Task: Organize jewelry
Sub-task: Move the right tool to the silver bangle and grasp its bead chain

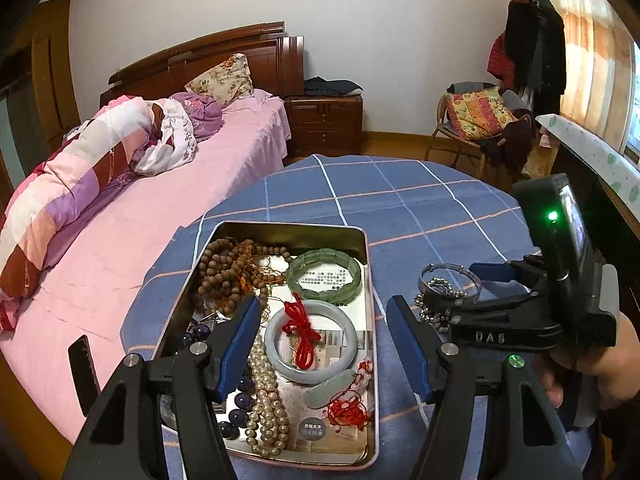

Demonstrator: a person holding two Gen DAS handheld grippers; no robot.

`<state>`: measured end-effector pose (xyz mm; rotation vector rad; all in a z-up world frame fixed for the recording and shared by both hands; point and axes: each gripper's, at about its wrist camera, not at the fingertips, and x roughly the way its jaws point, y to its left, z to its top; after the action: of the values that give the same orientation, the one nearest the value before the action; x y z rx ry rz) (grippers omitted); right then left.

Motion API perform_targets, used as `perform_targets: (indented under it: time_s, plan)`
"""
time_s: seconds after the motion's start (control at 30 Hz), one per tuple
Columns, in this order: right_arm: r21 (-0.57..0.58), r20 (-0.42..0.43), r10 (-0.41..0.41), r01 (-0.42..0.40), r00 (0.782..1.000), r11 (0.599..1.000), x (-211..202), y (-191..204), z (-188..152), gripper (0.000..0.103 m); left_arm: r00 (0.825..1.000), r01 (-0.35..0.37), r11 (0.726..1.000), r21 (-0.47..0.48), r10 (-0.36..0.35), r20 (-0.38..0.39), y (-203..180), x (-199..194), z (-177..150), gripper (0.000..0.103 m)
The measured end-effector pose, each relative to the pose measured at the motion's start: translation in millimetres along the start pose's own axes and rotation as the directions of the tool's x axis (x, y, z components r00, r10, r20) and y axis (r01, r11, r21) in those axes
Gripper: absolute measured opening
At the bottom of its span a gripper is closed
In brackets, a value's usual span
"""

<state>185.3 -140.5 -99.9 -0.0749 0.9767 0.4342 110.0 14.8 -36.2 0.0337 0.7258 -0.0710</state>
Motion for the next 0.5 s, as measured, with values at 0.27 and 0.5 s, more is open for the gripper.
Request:
perform_targets:
  time_s: [0.27, 0.5]
  plan:
    - [-0.015, 0.005, -0.002, 0.002, 1.000, 1.000, -21, -3, -12, 0.013, 1.000, 0.012, 1.000, 0.018, -0.012, 0.007, -9, -4, 0, 0.065]
    - [0.031, -0.010, -0.061, 0.061, 0.998, 0.998, -38, -33, -32, 0.013, 0.999, 0.039, 0.998, 0.053, -0.039, -0.006, -32, 0, 1, 0.065]
